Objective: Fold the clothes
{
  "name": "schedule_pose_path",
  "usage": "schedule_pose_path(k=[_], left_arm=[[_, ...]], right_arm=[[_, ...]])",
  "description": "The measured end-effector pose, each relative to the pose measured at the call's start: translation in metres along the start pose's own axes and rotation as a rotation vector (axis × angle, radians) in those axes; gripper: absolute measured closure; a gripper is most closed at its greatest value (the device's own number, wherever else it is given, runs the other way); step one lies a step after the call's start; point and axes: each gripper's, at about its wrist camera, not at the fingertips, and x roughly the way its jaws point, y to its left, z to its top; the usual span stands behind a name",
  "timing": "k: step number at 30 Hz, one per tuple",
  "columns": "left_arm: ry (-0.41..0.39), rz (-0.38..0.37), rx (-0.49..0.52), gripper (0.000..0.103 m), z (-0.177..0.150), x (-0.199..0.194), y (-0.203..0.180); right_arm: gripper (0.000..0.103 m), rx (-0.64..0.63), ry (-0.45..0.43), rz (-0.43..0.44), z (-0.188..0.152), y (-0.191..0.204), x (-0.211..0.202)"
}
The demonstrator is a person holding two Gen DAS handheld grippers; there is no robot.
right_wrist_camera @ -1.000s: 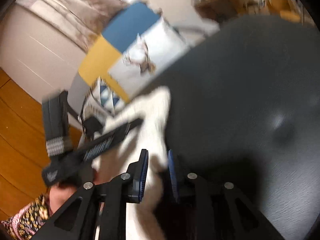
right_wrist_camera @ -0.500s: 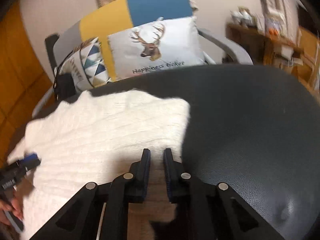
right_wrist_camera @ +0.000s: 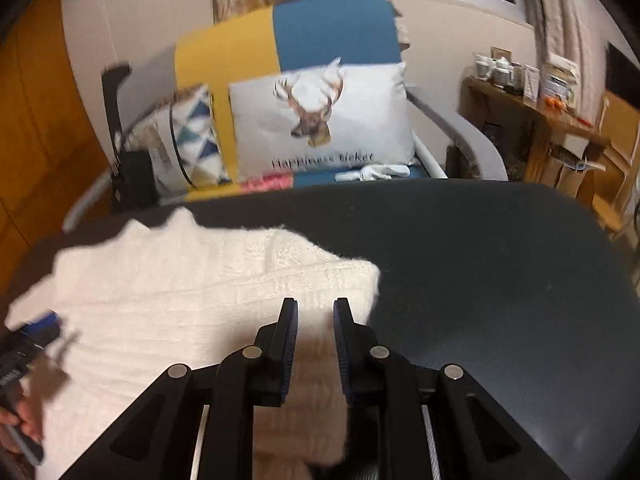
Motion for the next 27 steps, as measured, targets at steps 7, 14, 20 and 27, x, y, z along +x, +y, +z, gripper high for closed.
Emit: schedule_pose_path(k=[7, 14, 20, 27], left_arm=[[0.055, -0.078, -0.179, 0.046, -0.012, 0.009, 0.048], [0.034, -0.148, -0.234, 0.046, -0.015, 0.011, 0.058], [0.03, -0.15, -0.236, 0.046, -0.015, 0.012, 0.058], [0.028, -0.154, -0.241, 0.046, -0.016, 0.01, 0.059]], right_arm=[[0.084, 0.034, 0.052, -0.047, 0.008, -0.006, 0.043], [0.083, -0.017, 0.031, -0.144, 0.004, 0.004, 0.045], [0.076, 0.149, -0.024, -0.039, 0.012, 0.024, -0.006], [0.075, 0.048, 0.07, -0.127, -0.029, 0.067, -0.014]])
